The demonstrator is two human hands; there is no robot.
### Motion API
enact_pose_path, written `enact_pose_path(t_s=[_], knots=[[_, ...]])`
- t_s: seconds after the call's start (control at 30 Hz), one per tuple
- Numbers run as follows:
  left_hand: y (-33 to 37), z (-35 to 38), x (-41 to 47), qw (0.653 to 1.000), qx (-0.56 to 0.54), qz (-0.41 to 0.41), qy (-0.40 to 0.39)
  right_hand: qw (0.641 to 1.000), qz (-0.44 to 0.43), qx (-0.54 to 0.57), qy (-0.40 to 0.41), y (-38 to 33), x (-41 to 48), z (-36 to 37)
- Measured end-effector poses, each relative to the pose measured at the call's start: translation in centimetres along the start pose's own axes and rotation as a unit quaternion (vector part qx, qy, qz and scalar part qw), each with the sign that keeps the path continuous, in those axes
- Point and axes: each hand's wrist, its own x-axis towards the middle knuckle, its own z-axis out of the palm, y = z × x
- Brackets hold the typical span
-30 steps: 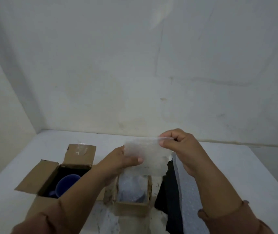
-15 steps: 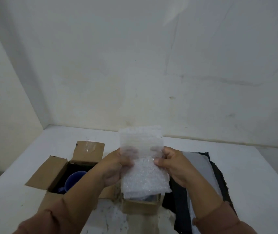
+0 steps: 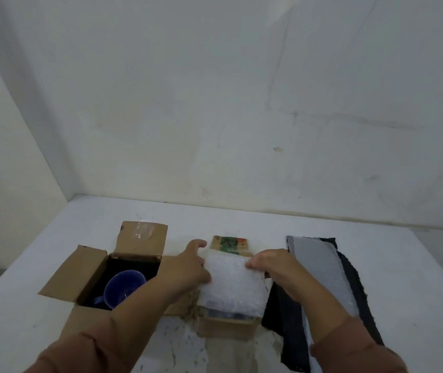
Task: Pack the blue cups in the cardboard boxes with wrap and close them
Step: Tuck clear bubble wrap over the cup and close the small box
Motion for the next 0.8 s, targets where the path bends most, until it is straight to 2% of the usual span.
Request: enact_pose_path(t_s=[0.07,0.13,0.23,0.3,0.37,0.47,0.57,0.63,0.73,0.8], knots=[[-0.3,0.8,0.0,0.999,0.021,0.024,0.000,0.992,-0.035,-0.121,-0.006,0.5,0.1,0.6],[-0.7,1.6,-0.1,0.996,0.052,0.057,0.036,0.979,-0.054,-0.196,-0.007,0.8,0.5,1.2],[-1.1,2.5,-0.3,0.969,0.183,0.117,0.115,0.957,-0.080,-0.278,-0.003,1.0,1.0,2.4],[-1.6,3.1,-0.1,0.946,0.260,0.143,0.129,0.939,-0.111,-0.326,0.016,1.4,1.2,3.1],[-2.3,3.5,-0.1,0.910,0.359,0.168,0.123,0.913,-0.132,-0.384,0.035,1.8,1.1,3.7],[-3.7,4.0,0.0,0.822,0.514,0.218,0.112,0.847,-0.185,-0.493,0.064,2.1,0.8,4.1],[-4.4,4.2,0.4,0.779,0.569,0.237,0.112,0.798,-0.238,-0.546,0.093,2.3,0.3,4.0],[-4.3,3.9,0.8,0.764,0.585,0.252,0.101,0.780,-0.235,-0.578,0.054,2.1,0.2,4.1],[-4.0,3.1,1.4,0.738,0.617,0.263,0.076,0.749,-0.169,-0.639,-0.044,1.5,0.0,4.3],[-3.6,2.9,1.6,0.716,0.642,0.265,0.067,0.728,-0.146,-0.666,-0.068,1.5,0.0,4.4]])
